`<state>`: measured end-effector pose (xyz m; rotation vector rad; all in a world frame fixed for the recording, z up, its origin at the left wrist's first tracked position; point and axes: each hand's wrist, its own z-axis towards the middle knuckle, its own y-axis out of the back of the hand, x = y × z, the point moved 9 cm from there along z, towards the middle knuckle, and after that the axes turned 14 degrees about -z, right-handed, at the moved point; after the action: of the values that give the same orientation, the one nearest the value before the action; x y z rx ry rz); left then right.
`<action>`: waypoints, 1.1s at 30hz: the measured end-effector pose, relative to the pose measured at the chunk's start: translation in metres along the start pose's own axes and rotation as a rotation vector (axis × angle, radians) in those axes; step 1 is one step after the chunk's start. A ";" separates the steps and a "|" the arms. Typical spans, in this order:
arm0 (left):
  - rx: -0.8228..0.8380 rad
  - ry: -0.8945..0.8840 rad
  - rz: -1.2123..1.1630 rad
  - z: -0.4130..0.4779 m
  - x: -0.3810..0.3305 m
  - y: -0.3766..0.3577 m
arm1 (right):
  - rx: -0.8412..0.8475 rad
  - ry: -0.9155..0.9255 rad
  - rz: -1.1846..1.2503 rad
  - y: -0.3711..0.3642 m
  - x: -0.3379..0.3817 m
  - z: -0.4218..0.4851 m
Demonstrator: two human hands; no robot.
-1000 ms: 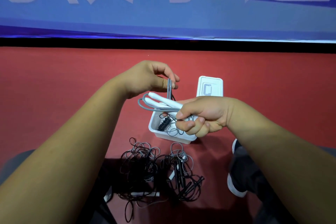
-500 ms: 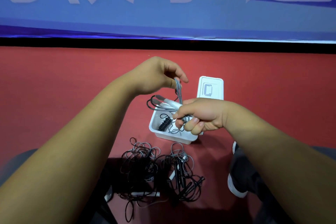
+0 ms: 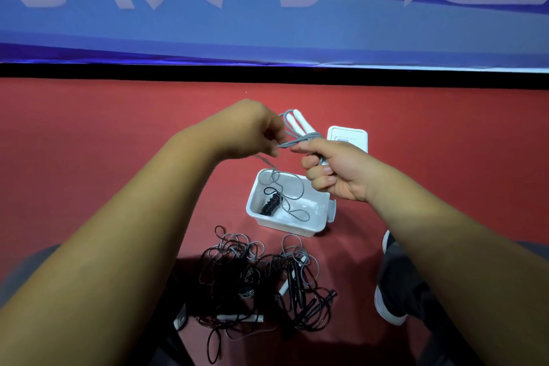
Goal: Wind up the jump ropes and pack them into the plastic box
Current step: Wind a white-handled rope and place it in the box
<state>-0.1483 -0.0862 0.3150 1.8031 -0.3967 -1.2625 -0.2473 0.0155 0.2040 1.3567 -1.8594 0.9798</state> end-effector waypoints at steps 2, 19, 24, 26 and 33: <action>0.014 0.062 -0.074 0.002 0.007 -0.006 | 0.013 0.017 0.029 -0.003 0.004 -0.002; 0.103 -0.042 -0.775 -0.004 0.007 -0.027 | -0.071 0.115 0.251 0.022 0.033 -0.003; 0.155 0.060 -0.732 -0.003 0.019 -0.032 | -0.091 0.131 0.224 0.025 0.037 -0.006; 0.096 0.098 -0.598 -0.002 0.023 -0.027 | -0.078 0.131 0.201 0.021 0.038 -0.009; 0.023 0.134 -0.325 0.000 0.031 -0.031 | -0.018 0.172 0.164 0.010 0.047 -0.014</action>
<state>-0.1410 -0.0896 0.2721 2.0152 -0.0428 -1.3471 -0.2682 0.0067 0.2481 1.0866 -1.8646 1.1224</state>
